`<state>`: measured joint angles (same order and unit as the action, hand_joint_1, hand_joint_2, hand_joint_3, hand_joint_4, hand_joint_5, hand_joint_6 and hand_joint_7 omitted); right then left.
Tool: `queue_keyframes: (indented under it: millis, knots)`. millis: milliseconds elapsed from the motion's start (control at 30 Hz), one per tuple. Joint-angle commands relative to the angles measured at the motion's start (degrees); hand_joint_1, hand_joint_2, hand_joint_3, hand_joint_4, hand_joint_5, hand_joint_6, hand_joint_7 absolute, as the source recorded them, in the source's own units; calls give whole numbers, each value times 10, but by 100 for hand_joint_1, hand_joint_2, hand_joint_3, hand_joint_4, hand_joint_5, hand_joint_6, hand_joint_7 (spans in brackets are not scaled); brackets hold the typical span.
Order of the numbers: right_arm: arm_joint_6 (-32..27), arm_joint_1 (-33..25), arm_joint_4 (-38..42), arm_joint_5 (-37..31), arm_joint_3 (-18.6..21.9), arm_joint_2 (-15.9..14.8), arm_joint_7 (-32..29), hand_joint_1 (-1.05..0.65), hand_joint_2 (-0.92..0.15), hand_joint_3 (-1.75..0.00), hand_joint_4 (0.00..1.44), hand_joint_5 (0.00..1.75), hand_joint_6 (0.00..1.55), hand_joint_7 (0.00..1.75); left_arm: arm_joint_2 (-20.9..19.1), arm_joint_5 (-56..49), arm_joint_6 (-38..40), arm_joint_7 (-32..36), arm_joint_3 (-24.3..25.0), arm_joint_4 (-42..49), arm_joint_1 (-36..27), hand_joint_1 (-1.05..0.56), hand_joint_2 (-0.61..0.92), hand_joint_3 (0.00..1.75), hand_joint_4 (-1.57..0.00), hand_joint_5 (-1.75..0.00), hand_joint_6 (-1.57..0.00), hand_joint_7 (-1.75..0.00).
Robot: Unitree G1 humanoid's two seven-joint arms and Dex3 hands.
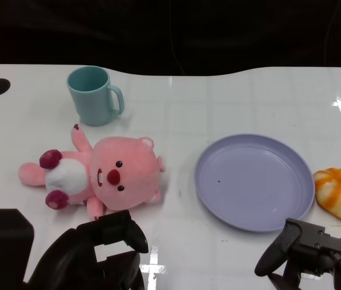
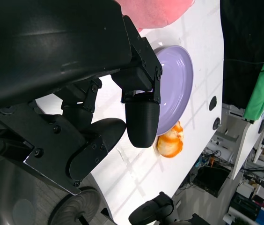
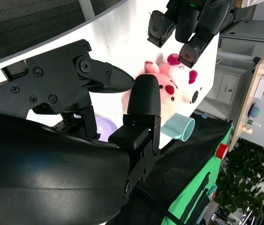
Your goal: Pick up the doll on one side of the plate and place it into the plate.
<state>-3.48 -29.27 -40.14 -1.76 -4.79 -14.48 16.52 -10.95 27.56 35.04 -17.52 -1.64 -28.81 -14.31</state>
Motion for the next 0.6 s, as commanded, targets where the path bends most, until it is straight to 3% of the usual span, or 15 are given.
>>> queue_keyframes:
  millis: [33,600]
  knots:
    - [10,-1,1,1,5,-7,1,-28,-76,-68,64,163,57,133,-7,-3,-4,-1,2,-3,1,-17,40,137,-77,-175,-70,-150]
    - [9,-1,-2,0,4,-8,1,-28,-77,-67,64,163,57,133,-7,-2,-1,1,3,-3,2,-17,39,137,-77,-175,-71,-148]
